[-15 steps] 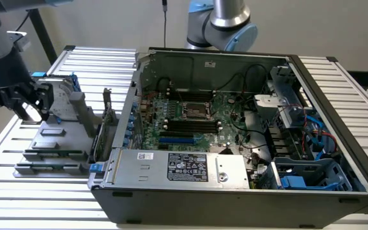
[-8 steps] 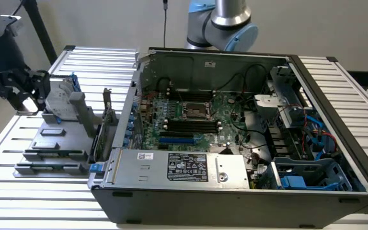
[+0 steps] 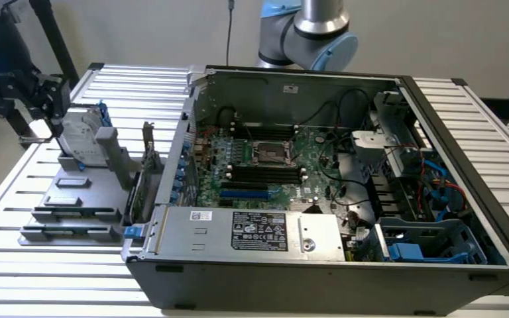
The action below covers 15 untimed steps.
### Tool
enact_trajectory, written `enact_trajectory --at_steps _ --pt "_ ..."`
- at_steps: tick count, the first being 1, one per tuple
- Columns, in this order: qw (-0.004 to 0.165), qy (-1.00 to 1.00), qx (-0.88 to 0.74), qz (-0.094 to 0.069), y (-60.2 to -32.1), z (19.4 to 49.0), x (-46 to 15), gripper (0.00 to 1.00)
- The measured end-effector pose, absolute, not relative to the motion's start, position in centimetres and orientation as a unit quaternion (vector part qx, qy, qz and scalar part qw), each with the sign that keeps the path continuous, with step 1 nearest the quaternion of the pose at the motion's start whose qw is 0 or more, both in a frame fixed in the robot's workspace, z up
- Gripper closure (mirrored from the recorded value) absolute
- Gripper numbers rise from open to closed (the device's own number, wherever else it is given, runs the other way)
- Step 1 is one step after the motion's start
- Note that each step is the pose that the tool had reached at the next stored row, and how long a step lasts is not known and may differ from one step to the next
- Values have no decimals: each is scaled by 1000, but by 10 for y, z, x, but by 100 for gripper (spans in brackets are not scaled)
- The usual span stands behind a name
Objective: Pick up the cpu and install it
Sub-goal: 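Pick up the cpu and move it towards the insertion slot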
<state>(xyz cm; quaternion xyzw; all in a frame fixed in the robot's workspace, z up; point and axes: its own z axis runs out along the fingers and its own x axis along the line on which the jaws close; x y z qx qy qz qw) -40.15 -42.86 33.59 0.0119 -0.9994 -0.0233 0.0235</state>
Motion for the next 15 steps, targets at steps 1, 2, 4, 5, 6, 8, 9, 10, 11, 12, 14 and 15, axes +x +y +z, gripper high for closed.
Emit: enact_trajectory --at_steps 1,2,4,5,6,8,9,10,11,12,14,15 --pt "24 -999 13 -24 -429 340 -399 45" --pt "24 -999 14 -24 -429 345 -396 45" --pt "24 -999 15 -26 -429 354 -388 45" --pt "25 -999 15 -26 -429 358 -383 45" --pt "25 -999 15 -27 -429 362 -379 45" --pt "25 -999 15 -27 -429 369 -370 45" --pt "25 -999 15 -28 -429 372 -365 45" --pt "25 -999 15 -28 -429 375 -361 45" --pt "26 -999 15 -28 -429 378 -356 45" --pt "26 -999 15 -29 -429 381 -352 45" --pt "26 -999 15 -29 -429 385 -343 45" --pt "26 -999 15 -29 -429 387 -338 45"
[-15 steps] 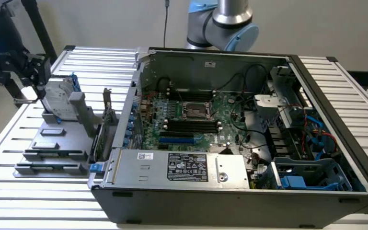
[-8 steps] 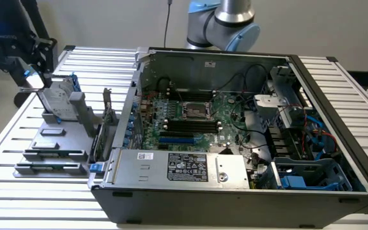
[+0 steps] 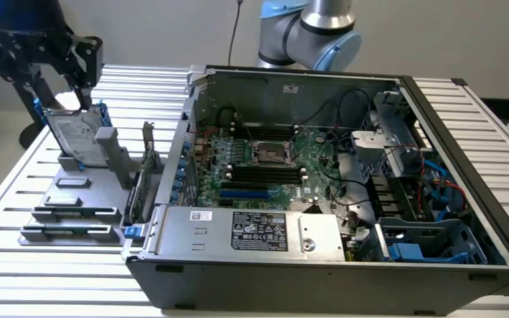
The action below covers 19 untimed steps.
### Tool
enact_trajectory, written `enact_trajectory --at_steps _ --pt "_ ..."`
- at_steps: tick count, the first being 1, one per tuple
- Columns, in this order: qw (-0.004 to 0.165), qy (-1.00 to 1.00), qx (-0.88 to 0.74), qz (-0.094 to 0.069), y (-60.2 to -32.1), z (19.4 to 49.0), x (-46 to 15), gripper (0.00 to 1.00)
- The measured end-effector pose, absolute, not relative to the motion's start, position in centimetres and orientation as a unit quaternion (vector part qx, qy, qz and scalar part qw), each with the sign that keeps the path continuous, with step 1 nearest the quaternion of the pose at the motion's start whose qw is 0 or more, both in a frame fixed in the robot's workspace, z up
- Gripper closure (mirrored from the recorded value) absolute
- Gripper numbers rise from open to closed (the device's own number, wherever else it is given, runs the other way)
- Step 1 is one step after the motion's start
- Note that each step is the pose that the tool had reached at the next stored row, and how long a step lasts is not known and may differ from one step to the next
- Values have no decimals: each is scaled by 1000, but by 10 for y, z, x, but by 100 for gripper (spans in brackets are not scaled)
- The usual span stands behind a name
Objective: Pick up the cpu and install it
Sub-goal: 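Pick up the cpu and move it towards the insertion slot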
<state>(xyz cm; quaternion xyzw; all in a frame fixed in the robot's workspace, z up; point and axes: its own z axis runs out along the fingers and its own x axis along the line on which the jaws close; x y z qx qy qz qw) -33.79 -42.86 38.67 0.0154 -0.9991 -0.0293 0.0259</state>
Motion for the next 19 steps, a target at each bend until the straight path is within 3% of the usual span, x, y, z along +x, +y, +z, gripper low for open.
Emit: enact_trajectory --at_steps 19 --pt "26 -999 15 -32 -429 393 -252 45"
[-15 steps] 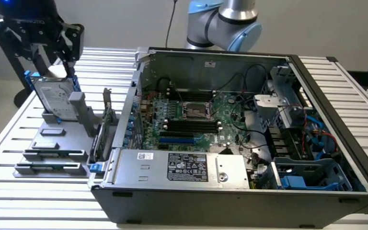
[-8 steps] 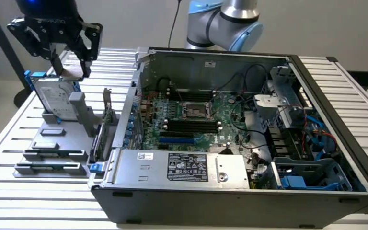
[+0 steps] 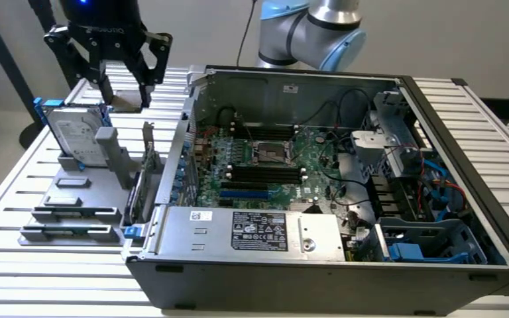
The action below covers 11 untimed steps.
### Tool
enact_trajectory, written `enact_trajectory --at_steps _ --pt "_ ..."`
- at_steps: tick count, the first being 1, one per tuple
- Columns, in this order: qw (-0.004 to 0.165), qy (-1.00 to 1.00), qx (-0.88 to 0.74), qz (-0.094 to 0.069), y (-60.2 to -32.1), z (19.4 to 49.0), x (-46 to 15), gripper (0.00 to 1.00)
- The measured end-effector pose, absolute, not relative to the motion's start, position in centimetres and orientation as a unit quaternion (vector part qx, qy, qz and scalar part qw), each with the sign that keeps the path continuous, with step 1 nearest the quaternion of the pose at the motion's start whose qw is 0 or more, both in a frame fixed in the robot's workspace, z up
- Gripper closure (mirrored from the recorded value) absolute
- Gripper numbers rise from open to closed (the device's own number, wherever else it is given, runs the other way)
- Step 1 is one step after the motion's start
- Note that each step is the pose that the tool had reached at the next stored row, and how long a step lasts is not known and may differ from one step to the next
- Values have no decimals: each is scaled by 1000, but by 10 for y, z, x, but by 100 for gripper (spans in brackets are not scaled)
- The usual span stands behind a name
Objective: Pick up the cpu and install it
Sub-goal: 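Pick up the cpu and move it towards the insertion slot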
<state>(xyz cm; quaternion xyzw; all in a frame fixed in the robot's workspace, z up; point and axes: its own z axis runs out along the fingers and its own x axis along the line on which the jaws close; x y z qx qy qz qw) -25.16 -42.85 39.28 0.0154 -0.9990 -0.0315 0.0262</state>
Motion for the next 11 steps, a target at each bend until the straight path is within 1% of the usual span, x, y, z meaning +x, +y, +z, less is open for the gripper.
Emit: enact_trajectory --at_steps 11 --pt "26 -999 15 -32 -428 393 -201 45"
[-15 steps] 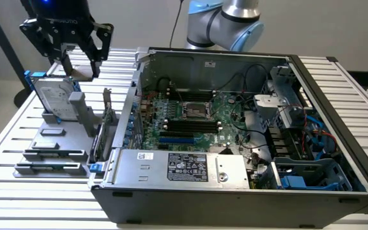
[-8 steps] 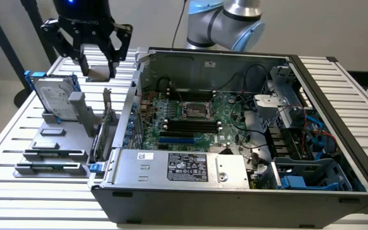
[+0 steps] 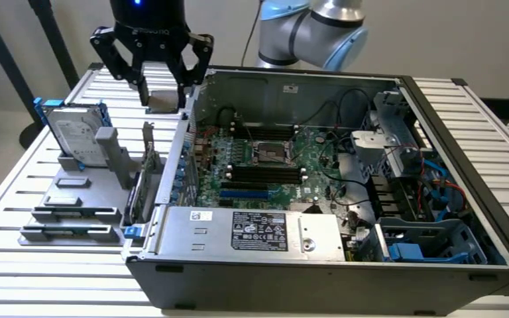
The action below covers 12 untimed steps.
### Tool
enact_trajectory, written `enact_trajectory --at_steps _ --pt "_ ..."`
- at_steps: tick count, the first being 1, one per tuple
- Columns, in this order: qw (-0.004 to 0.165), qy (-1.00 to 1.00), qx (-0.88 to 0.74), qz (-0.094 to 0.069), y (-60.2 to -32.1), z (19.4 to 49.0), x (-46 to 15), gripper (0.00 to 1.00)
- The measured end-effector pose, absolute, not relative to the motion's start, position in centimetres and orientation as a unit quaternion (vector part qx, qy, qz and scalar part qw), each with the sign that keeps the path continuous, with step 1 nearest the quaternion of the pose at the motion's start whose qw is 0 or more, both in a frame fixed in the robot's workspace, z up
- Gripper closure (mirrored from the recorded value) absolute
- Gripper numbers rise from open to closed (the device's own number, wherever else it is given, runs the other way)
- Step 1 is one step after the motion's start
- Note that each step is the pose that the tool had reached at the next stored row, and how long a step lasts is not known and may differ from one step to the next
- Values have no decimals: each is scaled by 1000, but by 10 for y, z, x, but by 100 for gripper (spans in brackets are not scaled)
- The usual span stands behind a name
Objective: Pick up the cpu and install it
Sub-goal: 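Pick up the cpu and move it towards the insertion slot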
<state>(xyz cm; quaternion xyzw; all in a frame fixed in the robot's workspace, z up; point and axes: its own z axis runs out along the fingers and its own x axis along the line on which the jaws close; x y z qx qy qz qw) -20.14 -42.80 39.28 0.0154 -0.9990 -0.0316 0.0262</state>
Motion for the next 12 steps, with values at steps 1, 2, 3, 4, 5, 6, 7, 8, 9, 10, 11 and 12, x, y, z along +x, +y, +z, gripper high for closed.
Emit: enact_trajectory --at_steps 1,2,3,4,5,6,7,8,9,10,11,12 --pt "26 -999 15 -32 -428 393 -197 45" --pt "26 -999 15 -32 -427 393 -192 45" --pt "26 -999 15 -32 -427 393 -188 45" --pt "26 -999 15 -32 -426 393 -183 45" --pt "26 -999 15 -32 -425 392 -179 45" --pt "26 -999 15 -31 -424 392 -174 45" --pt "26 -999 15 -31 -422 391 -170 45" --pt "26 -999 15 -31 -420 390 -165 45" --pt "26 -999 15 -30 -418 389 -160 45" --pt "26 -999 15 -30 -416 387 -156 45" --pt "26 -999 15 -30 -413 386 -151 45" --pt "26 -999 15 -29 -411 385 -147 45"
